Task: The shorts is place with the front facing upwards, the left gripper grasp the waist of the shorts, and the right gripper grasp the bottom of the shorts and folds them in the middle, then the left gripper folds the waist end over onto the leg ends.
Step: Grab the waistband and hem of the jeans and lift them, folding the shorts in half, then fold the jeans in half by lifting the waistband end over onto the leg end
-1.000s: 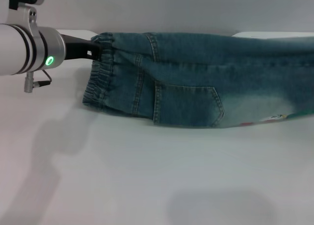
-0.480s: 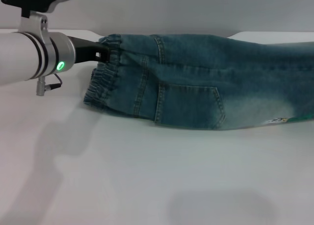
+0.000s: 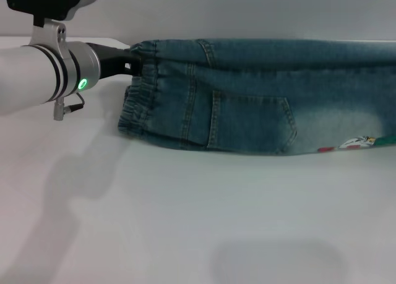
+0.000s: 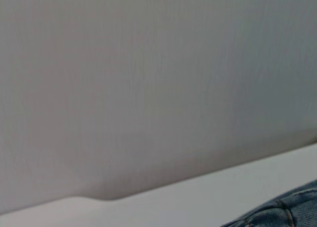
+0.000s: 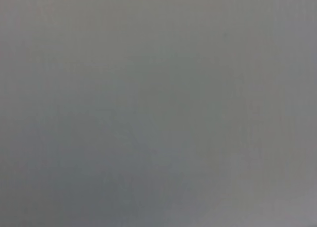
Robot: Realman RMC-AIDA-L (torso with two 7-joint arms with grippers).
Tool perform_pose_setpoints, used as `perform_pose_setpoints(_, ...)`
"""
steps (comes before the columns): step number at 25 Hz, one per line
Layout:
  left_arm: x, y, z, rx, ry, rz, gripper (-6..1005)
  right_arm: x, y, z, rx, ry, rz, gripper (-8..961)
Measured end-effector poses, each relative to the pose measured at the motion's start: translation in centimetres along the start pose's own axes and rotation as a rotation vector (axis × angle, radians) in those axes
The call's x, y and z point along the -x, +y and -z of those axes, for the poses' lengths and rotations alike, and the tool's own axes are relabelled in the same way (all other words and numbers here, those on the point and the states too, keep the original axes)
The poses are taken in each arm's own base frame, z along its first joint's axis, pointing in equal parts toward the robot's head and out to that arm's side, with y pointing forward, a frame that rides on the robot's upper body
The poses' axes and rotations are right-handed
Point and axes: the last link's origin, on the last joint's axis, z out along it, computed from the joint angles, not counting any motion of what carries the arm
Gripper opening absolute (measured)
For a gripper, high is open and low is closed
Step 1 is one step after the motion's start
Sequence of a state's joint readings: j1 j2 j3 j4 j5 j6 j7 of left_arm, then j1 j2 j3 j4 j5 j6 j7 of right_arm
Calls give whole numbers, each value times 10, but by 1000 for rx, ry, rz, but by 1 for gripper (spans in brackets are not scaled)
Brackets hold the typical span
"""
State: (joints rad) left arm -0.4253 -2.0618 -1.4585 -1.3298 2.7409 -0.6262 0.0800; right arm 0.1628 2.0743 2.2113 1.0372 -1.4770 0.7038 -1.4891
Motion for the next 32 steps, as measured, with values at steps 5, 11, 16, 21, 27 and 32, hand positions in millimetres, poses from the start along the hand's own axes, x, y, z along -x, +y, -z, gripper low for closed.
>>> perform_pose_setpoints(5, 3, 11, -10, 11, 100, -48, 126, 3, -7, -5, -40, -6, 48, 117)
perform_pose_setpoints(11, 0, 12, -16, 9, 171, -41, 137, 3, -18, -9, -83, -23, 54, 144)
perform_pose_setpoints(16, -2, 12, -17, 6, 200, -43, 231, -1, -21, -10, -105, -9, 59, 334)
perform_pose_setpoints(21, -1, 11, -18, 3, 198, -37, 433, -5, -26, -11, -145, 5, 72, 484)
perform_pose_setpoints(27, 1, 10, -18, 0, 193, -34, 726, -8, -4, -25, -69, 32, 175, 653)
perform_pose_setpoints(32, 3, 8, -17, -4, 191, -29, 845, -6, 9, -35, -31, 28, 221, 820)
